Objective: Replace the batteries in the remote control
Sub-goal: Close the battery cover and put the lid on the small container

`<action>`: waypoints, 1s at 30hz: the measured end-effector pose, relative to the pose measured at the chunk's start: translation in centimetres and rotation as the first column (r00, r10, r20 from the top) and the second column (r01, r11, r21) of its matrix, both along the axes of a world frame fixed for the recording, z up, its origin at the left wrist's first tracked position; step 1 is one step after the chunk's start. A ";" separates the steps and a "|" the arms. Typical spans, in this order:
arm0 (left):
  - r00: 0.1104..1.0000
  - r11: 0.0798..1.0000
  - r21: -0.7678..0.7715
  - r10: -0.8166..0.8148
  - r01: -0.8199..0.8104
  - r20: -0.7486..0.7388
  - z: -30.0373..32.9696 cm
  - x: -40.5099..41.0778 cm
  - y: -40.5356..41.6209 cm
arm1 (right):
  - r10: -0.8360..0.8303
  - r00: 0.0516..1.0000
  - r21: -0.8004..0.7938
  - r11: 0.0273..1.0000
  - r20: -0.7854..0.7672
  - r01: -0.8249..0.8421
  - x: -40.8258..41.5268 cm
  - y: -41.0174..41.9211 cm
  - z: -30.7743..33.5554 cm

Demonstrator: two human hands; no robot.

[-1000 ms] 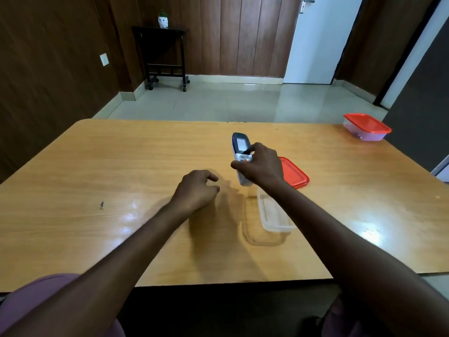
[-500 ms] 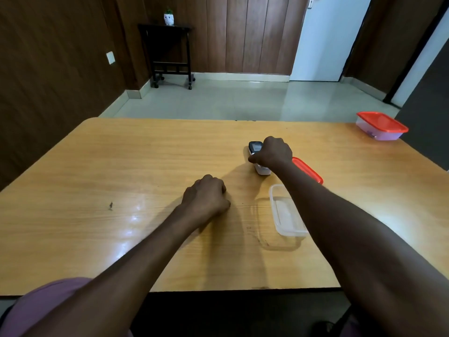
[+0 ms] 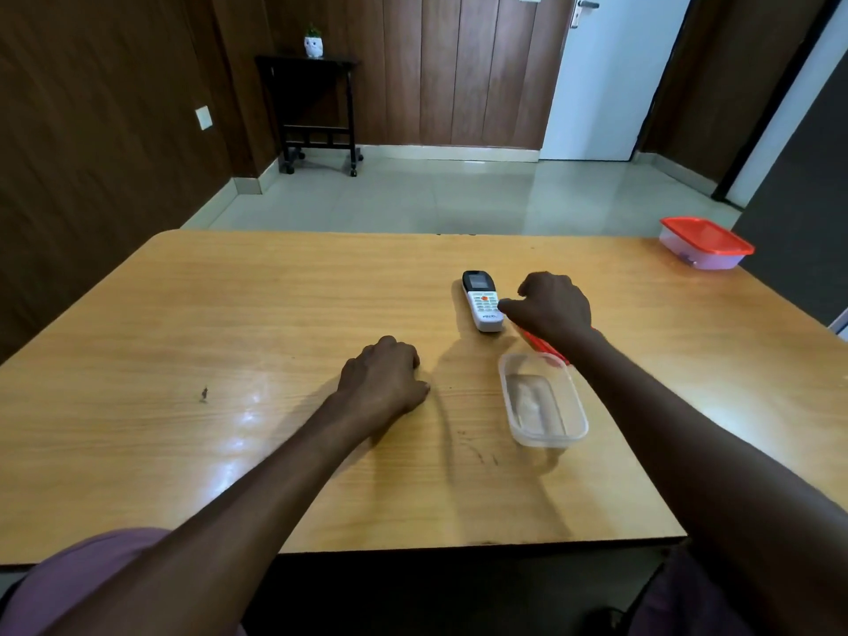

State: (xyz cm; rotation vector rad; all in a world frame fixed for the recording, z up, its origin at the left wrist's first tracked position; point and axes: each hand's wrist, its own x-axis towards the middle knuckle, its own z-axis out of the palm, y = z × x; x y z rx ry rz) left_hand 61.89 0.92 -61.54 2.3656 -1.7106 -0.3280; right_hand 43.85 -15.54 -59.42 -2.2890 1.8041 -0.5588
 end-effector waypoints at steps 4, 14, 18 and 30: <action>1.000 1.000 -0.007 -0.007 0.008 0.025 -0.1 -0.4 0.2 | -0.027 0.998 0.069 0.997 -0.062 0.031 -3.9 -1.0 -0.7; 1.000 0.998 -0.056 -0.018 0.018 0.007 -0.1 -0.9 0.9 | -0.011 0.990 0.245 0.968 -0.143 0.046 -6.6 -1.7 -1.2; 0.986 0.993 -0.118 -0.005 -0.015 -0.168 0.3 -1.3 0.8 | -0.048 0.998 0.080 0.995 -0.047 0.052 -6.2 -0.2 0.5; 0.017 0.982 -0.025 -0.022 -0.187 -1.000 2.9 -2.7 0.8 | 0.132 0.685 0.434 0.685 0.716 -0.586 -2.3 11.5 4.7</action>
